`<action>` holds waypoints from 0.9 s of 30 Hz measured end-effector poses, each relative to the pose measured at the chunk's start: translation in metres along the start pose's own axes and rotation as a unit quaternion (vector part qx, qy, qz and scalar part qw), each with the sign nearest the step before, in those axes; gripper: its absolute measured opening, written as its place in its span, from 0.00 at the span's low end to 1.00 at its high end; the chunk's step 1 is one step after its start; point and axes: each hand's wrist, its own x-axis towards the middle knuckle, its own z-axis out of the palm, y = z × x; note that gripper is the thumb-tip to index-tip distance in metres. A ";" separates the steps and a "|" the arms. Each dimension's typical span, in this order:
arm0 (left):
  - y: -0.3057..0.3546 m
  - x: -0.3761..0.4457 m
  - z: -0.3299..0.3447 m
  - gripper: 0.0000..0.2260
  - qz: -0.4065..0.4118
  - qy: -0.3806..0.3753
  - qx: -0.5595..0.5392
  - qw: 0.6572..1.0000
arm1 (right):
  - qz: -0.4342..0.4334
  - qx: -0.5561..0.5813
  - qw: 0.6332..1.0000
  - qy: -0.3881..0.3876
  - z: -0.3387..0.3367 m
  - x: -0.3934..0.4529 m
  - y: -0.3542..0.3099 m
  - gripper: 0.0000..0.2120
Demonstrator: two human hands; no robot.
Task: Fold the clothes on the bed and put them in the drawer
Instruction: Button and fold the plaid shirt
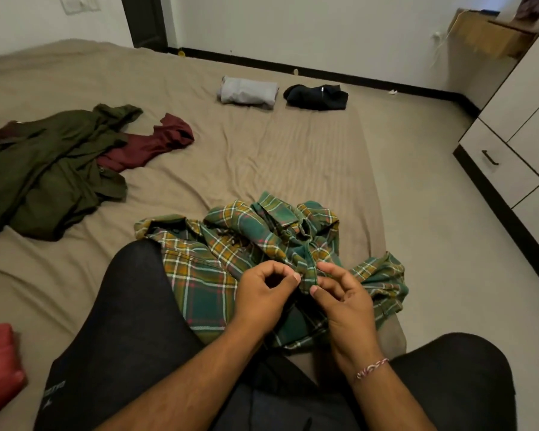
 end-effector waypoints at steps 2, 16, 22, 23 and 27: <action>-0.002 0.001 -0.001 0.06 0.001 0.006 -0.009 1.000 | 0.003 -0.013 1.000 -0.011 0.002 -0.001 -0.001 0.20; -0.010 0.000 0.003 0.06 0.064 0.008 0.065 0.996 | -0.100 -0.111 0.989 0.014 0.000 0.003 0.000 0.16; -0.010 -0.003 0.004 0.05 0.155 0.024 0.135 0.978 | -0.133 -0.076 0.988 -0.007 0.008 -0.001 0.001 0.20; -0.011 -0.003 0.004 0.05 0.163 0.020 0.140 0.976 | -0.136 -0.075 0.988 -0.008 0.008 -0.001 0.001 0.21; -0.014 0.000 0.005 0.05 0.176 0.012 0.153 0.972 | -0.133 -0.067 0.989 -0.016 0.005 0.001 0.003 0.21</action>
